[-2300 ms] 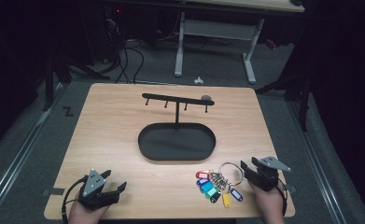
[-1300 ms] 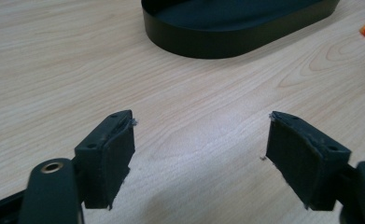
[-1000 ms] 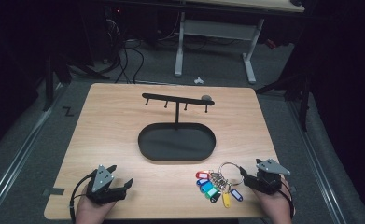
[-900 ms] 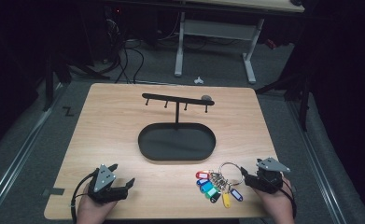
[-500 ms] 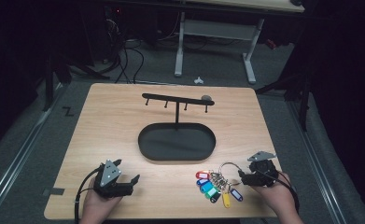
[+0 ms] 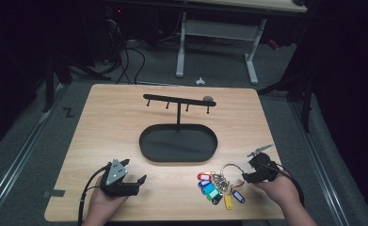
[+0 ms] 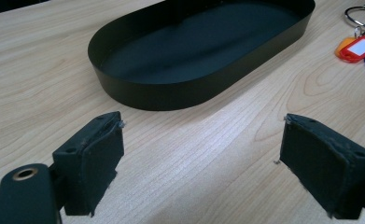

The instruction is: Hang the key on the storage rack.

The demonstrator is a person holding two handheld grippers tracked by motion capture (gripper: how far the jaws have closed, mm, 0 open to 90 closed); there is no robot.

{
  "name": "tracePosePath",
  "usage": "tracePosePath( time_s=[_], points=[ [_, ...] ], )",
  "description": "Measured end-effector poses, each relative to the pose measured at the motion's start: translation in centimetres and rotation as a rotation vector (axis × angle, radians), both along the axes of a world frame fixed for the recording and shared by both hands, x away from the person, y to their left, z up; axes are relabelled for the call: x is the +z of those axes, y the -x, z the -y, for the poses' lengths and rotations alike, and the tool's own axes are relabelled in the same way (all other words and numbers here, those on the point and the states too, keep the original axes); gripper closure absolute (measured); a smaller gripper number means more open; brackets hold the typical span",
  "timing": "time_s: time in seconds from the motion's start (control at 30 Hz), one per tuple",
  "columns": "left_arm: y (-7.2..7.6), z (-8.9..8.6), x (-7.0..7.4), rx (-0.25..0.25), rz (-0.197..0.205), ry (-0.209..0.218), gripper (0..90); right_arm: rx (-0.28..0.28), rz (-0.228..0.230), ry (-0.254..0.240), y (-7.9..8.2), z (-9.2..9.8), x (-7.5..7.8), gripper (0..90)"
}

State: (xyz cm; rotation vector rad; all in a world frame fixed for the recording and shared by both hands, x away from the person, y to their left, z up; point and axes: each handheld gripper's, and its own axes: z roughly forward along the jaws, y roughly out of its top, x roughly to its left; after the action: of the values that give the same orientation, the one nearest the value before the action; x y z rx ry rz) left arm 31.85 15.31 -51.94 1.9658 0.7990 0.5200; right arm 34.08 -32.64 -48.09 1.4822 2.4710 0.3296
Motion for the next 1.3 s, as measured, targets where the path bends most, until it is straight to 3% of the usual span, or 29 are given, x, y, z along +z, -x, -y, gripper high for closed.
tracePosePath(
  time_s=[0.27, 0.33, 0.43, 0.67, 0.9, 1.03, 1.07, 1.13, 1.3],
  points=[
    [0.1, -0.1, 0.0, -0.012, -0.015, 0.010, 15.0, 0.058, -0.145, 0.045, -2.6, -1.6, -0.1, 43.0],
    [0.1, -0.1, 0.0, -0.011, -0.014, 0.010, 15.0, 0.055, -0.177, 0.048, -3.0, -1.7, 0.0, 45.3],
    [0.2, -0.1, 0.0, -0.016, -0.015, 0.008, 15.1, 0.031, -0.213, 0.042, -3.8, -1.8, 0.1, 41.1],
    [0.4, -0.4, 0.0, -0.012, -0.015, 0.013, 15.3, 0.066, -0.245, 0.063, -4.3, -2.3, -0.1, 46.8],
    [0.4, -0.5, 0.0, -0.021, -0.016, 0.023, 16.3, 0.063, -0.257, 0.074, -4.7, -2.2, -0.3, 60.6],
    [0.5, -0.5, 0.1, -0.025, -0.017, 0.020, 16.5, 0.050, -0.284, 0.070, -4.9, -2.2, -0.6, 70.3],
    [0.5, -0.5, 0.0, -0.027, -0.016, 0.020, 16.6, 0.049, -0.290, 0.077, -5.1, -2.2, -0.6, 78.9],
    [0.6, -0.5, 0.1, -0.033, -0.016, 0.017, 17.1, 0.044, -0.305, 0.091, -5.2, -2.4, -0.5, 85.3],
    [0.6, -0.6, 0.1, -0.029, -0.016, 0.022, 17.4, 0.102, -0.303, 0.094, -5.5, -3.4, -0.6, 86.1]
  ],
)
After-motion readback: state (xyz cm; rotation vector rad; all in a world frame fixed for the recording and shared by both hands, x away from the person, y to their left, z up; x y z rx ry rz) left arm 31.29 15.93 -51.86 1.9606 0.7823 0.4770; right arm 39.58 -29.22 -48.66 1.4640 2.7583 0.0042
